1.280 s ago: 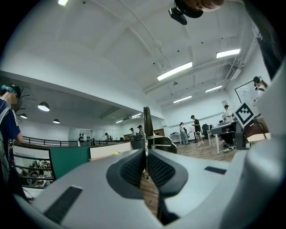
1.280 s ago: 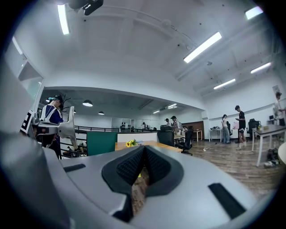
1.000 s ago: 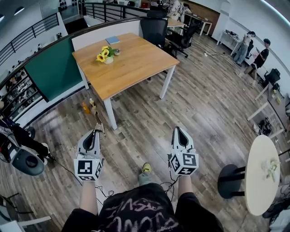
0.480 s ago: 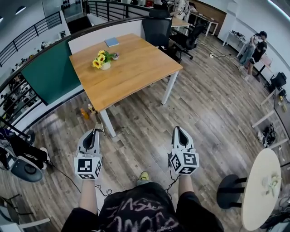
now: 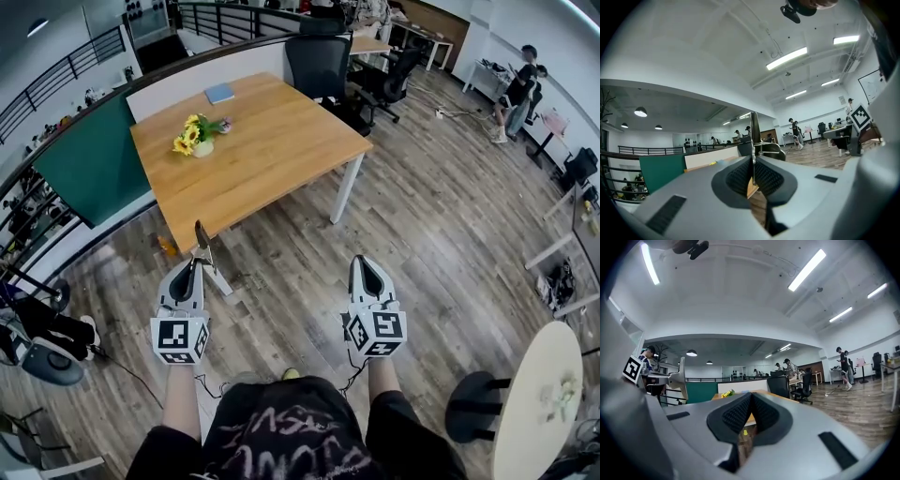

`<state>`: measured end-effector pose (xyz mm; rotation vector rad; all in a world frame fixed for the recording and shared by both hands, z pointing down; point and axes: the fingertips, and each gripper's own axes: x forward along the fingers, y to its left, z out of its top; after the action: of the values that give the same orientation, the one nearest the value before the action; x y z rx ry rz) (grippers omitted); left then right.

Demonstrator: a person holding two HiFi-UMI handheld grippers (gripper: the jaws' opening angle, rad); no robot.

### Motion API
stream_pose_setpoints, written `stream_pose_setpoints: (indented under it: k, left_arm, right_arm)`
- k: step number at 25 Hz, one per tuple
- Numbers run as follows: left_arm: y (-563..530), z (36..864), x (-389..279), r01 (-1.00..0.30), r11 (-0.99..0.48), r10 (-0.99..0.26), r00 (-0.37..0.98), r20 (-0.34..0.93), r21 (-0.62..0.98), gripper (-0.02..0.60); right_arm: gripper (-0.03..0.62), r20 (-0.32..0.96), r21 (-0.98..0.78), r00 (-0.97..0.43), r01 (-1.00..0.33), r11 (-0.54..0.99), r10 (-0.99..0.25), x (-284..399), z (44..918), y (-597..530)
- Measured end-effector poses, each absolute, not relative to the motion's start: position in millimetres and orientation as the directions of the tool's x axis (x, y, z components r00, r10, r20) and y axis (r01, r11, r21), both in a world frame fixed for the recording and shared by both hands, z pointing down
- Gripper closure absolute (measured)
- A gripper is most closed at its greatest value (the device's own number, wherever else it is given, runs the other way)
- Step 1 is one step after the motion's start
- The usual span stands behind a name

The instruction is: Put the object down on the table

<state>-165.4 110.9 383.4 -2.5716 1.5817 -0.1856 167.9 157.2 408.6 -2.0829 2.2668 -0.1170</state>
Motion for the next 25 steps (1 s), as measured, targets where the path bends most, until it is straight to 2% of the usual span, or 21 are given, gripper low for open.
stream_pose_setpoints:
  k: [14, 25]
  left_arm:
    - [12.0, 399.2, -129.0, -0.861, -0.478, -0.877, 0.477, 0.047, -0.172, 0.566]
    - [-121.0, 411.1, -118.1, -0.842, -0.517, -0.856, 0.51, 0.085, -0.155, 0.566]
  right_arm:
    - [0.589, 0.022, -0.102, -0.066, -0.993, 0.063, -0.998, 198.3, 430.2, 74.1]
    - [0.589, 0.054, -0.101, -0.035, -0.994, 0.029, -0.998, 203.8, 432.6, -48.4]
